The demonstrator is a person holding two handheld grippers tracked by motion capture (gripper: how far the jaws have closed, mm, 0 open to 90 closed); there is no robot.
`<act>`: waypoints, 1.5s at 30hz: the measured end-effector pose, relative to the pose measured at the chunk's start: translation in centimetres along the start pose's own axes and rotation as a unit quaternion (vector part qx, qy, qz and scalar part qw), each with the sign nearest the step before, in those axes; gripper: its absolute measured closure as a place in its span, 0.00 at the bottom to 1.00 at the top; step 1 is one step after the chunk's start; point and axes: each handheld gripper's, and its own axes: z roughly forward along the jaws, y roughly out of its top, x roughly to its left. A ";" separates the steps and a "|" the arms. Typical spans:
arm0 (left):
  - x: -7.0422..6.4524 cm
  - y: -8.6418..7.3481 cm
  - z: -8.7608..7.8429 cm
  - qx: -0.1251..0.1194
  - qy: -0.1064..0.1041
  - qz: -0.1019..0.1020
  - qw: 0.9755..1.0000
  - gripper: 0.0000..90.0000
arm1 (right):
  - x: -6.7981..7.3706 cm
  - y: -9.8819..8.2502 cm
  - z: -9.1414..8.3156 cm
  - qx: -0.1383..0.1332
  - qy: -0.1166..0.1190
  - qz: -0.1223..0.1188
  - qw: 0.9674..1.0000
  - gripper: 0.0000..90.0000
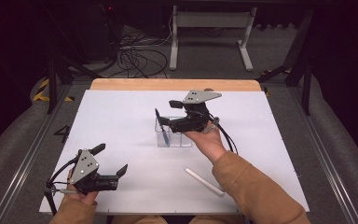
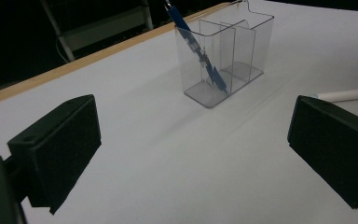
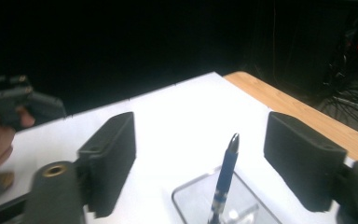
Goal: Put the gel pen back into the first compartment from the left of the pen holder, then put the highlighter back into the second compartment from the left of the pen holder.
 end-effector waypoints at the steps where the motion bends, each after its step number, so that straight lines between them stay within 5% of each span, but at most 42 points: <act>1: 0.0 0.0 0.0 0.001 -0.001 0.000 1.000 0.04 | 0.2 0.1 -0.4 0.006 -0.003 -0.005 1.000 0.26; 17: 0.1 0.1 0.3 0.000 -0.004 0.003 1.000 0.04 | 1.2 0.3 -3.4 0.028 -0.008 -0.017 0.999 0.23; 27: 0.0 0.2 0.4 0.000 -0.004 0.002 1.000 0.04 | 2.1 -0.1 -5.1 0.070 -0.016 -0.031 0.997 0.23; 35: 0.0 0.2 0.4 0.002 -0.004 0.002 1.000 0.04 | 2.7 -0.9 -5.3 0.121 -0.019 -0.035 0.992 0.24; 45: 0.0 0.1 0.4 0.001 -0.006 -0.002 1.000 0.04 | 3.6 -2.2 -5.1 0.184 -0.031 -0.052 0.981 0.27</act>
